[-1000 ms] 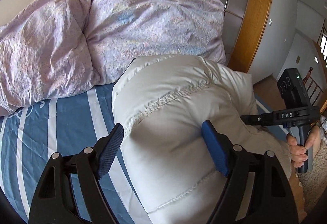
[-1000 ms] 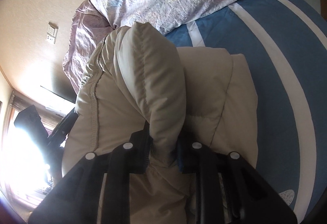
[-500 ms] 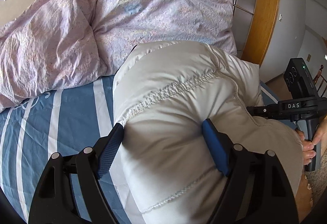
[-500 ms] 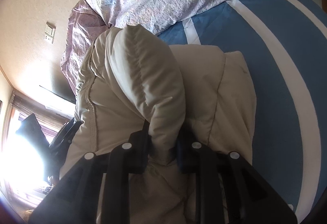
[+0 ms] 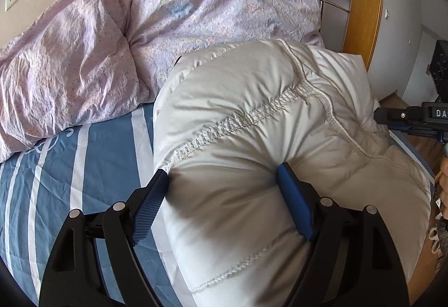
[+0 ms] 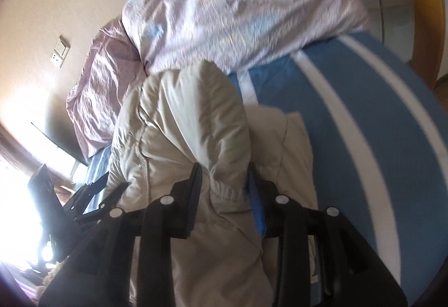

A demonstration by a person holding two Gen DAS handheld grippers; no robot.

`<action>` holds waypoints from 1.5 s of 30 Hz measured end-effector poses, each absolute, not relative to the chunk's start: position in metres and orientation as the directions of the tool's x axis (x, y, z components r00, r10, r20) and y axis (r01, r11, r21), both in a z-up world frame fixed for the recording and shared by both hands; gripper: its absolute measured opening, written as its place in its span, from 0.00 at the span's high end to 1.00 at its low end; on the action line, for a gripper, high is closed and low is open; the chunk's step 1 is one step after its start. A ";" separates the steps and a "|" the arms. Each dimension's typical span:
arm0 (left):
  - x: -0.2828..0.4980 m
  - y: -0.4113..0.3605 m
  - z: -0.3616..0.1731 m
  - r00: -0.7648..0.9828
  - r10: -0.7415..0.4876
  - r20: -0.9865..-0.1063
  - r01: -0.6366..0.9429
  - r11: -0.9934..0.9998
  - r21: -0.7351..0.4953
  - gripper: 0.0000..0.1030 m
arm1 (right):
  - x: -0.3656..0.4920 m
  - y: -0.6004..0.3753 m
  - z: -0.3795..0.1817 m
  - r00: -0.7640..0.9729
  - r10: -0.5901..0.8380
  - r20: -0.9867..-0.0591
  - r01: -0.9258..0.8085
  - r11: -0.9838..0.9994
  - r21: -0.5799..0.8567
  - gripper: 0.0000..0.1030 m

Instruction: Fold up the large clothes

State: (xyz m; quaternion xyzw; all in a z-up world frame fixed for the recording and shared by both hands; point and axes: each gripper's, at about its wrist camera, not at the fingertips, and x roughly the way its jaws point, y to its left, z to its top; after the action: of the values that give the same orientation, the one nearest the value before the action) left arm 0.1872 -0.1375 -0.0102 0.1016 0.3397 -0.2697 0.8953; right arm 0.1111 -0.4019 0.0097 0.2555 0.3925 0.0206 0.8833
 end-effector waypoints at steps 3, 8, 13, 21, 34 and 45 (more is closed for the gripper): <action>0.188 -0.137 -0.010 0.620 -0.417 -0.665 0.554 0.833 -0.006 0.22 | 0.101 -0.399 0.022 0.732 0.111 -0.672 0.213 0.899 0.382 0.67; 0.189 -0.137 -0.010 0.617 -0.419 -0.666 0.554 0.832 -0.011 0.22 | 0.096 -0.391 0.035 0.763 0.123 -0.635 0.170 0.909 0.380 0.67; 0.189 -0.139 -0.010 0.620 -0.414 -0.667 0.548 0.837 -0.010 0.22 | 0.107 -0.371 0.019 0.711 0.167 -0.683 0.126 0.925 0.357 0.67; 0.189 -0.138 -0.009 0.620 -0.415 -0.666 0.548 0.836 -0.011 0.21 | 0.120 -0.374 -0.006 0.656 0.174 -0.734 0.154 0.922 0.356 0.68; 0.195 -0.134 0.020 0.630 -0.410 -0.659 0.525 0.851 -0.028 0.20 | 0.125 -0.385 -0.035 0.648 0.242 -0.723 0.155 0.887 0.435 0.70; 0.198 -0.160 0.009 0.687 -0.309 -0.657 0.511 0.849 0.134 0.14 | 0.123 -0.386 -0.037 0.668 0.247 -0.702 0.146 0.881 0.449 0.70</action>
State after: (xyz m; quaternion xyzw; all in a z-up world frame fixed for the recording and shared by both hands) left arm 0.1976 -0.1602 0.0087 0.1552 0.3243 -0.2264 0.9053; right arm 0.1229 -0.3858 -0.0373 0.2418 0.4063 0.0285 0.8807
